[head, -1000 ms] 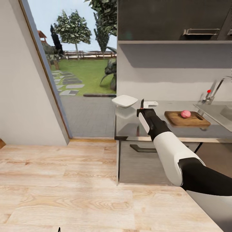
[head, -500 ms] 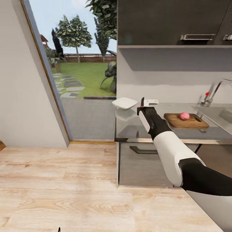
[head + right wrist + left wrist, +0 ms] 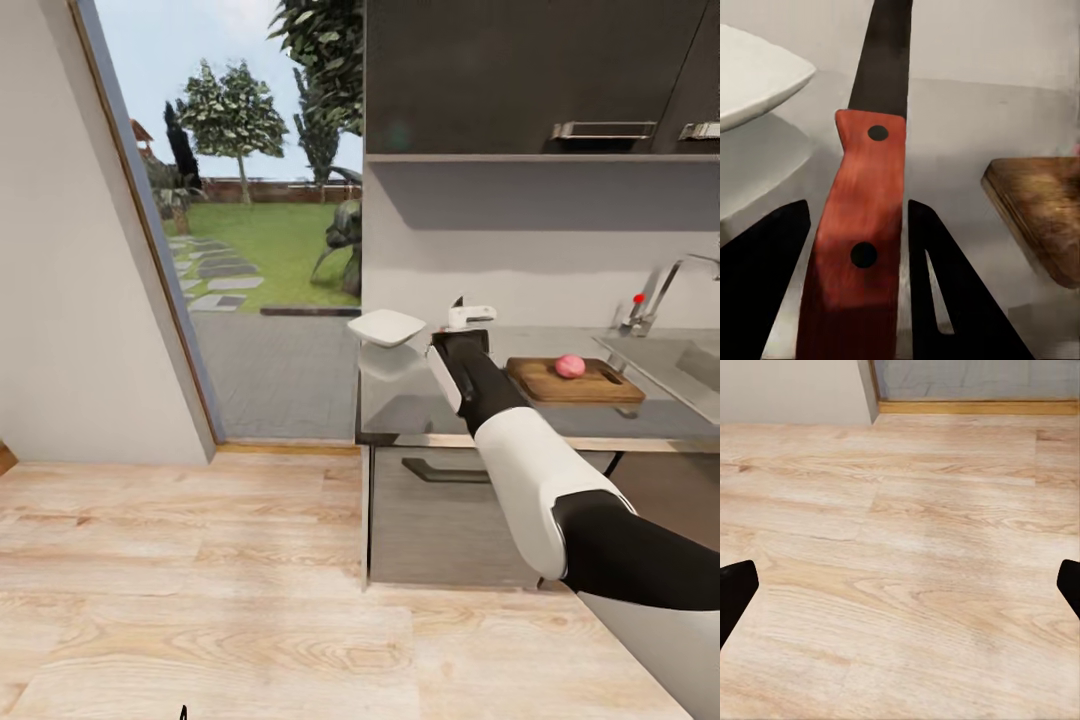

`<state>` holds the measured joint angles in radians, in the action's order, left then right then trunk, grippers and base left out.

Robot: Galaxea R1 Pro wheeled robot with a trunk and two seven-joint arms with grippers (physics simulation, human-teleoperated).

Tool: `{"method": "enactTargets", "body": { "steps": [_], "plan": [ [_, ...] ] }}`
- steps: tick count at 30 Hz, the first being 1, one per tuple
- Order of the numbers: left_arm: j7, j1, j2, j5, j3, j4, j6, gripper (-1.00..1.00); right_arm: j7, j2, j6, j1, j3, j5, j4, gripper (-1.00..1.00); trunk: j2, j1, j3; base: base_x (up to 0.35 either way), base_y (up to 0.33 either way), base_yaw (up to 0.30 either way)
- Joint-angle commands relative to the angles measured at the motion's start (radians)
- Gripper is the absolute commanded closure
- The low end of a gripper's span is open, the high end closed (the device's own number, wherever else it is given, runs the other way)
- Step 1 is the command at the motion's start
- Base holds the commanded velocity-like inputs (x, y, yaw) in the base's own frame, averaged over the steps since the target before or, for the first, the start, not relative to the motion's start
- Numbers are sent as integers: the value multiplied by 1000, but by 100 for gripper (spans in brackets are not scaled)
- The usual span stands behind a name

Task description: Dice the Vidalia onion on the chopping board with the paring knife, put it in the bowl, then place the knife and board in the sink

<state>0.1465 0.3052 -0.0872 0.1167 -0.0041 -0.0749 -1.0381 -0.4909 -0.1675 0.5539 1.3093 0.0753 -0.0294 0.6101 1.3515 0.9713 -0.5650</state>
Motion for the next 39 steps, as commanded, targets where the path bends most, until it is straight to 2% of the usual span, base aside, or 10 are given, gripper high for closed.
{"method": "enactTargets", "body": {
  "steps": [1,4,6,12,15,17,18,23,27,39],
  "plan": [
    [-2,2,0,5,-1,-3,-5,-100,-46,-1,17,1,22,-28,1,100,1,0,0,0,0,0],
    [-2,2,0,4,-1,-3,-5,-100,-156,-3,52,1,87,-123,30,100,1,0,2,0,0,0],
    [-2,2,0,4,-2,-3,-5,-100,-177,-3,74,1,103,-154,51,100,1,0,2,0,0,0],
    [-2,2,0,5,-2,-3,-4,-100,-213,-6,225,2,159,-343,122,100,1,0,2,0,0,0],
    [-2,2,1,5,-2,-3,-5,-100,-215,-7,262,2,206,-466,128,100,1,0,2,0,0,0],
    [-2,2,1,4,-2,-3,-5,-100,-210,-7,350,2,270,-614,125,100,1,0,2,0,0,0],
    [-2,2,3,4,-2,-2,-5,-100,-206,-7,374,2,287,-641,122,100,1,0,2,0,0,0],
    [-2,2,11,5,-1,-3,-4,-100,-31,-7,420,2,382,-688,85,100,1,0,2,20,-101,0],
    [-2,2,14,4,-1,-3,-3,-100,22,-7,424,2,444,-691,20,100,1,0,2,112,-274,0],
    [-3,2,30,4,-2,-3,-4,-100,27,-7,426,2,458,-691,-71,100,1,0,2,17,-304,0]
  ]
}}
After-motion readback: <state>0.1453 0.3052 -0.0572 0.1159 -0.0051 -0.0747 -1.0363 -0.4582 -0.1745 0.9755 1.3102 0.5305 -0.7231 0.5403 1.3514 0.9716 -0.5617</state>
